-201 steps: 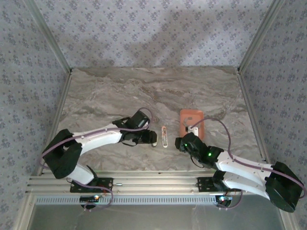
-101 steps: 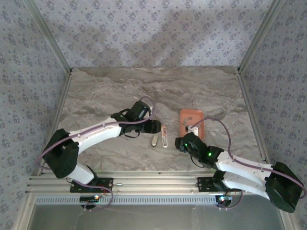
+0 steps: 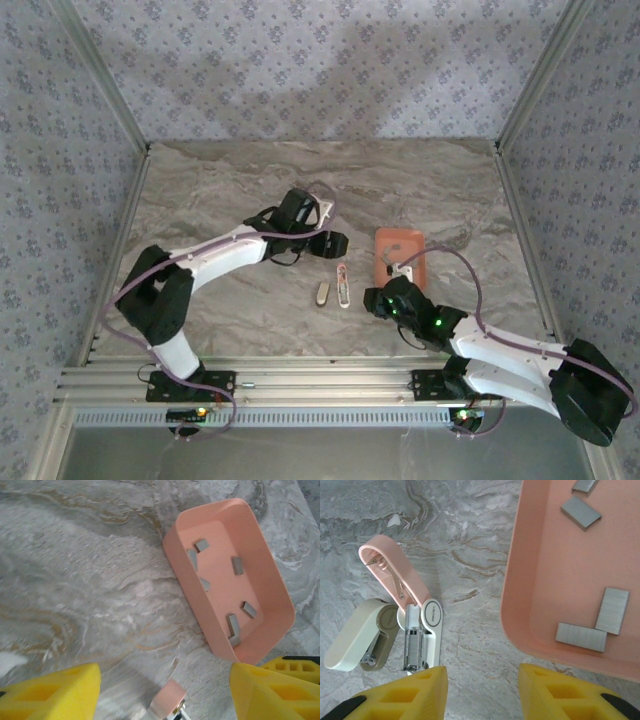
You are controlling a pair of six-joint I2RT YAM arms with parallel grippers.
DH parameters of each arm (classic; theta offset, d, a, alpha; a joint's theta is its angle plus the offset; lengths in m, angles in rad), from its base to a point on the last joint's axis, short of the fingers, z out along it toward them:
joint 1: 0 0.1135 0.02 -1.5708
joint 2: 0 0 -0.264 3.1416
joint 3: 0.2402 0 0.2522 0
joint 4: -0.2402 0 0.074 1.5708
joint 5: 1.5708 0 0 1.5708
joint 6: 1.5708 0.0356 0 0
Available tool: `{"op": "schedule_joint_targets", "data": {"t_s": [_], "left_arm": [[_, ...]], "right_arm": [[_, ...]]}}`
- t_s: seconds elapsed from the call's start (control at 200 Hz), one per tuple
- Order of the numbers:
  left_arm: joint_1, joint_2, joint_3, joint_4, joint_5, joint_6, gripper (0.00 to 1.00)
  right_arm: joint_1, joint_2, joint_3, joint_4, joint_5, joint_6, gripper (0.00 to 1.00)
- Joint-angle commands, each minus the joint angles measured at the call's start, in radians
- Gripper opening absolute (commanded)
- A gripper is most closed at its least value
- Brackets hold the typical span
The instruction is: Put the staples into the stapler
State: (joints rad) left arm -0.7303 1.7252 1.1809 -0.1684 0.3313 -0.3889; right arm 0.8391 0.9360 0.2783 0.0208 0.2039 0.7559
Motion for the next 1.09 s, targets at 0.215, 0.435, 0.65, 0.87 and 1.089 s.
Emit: {"op": "schedule_joint_targets", "data": {"t_s": [0.215,0.435,0.65,0.87,1.089], "left_arm": [[0.031,0.150,0.114,0.082,0.186,0.106,0.68],[0.031,0.211,0.161,0.000,0.291,0.173,0.64],[0.032,0.213,0.156,-0.091,0.307,0.258,0.61],[0.024,0.214,0.149,-0.132,0.311,0.330,0.59],[0.001,0.243,0.167,-0.170,0.305,0.415,0.59]], "right_arm": [[-0.055,0.060,-0.013,0.091,-0.170,-0.080,0.43],[-0.061,0.057,-0.012,0.076,-0.176,-0.084,0.43],[-0.066,0.020,-0.022,0.053,-0.164,-0.087,0.43],[-0.069,0.011,-0.014,0.055,-0.163,-0.097,0.43],[-0.068,0.015,-0.013,0.053,-0.170,-0.098,0.43]]}}
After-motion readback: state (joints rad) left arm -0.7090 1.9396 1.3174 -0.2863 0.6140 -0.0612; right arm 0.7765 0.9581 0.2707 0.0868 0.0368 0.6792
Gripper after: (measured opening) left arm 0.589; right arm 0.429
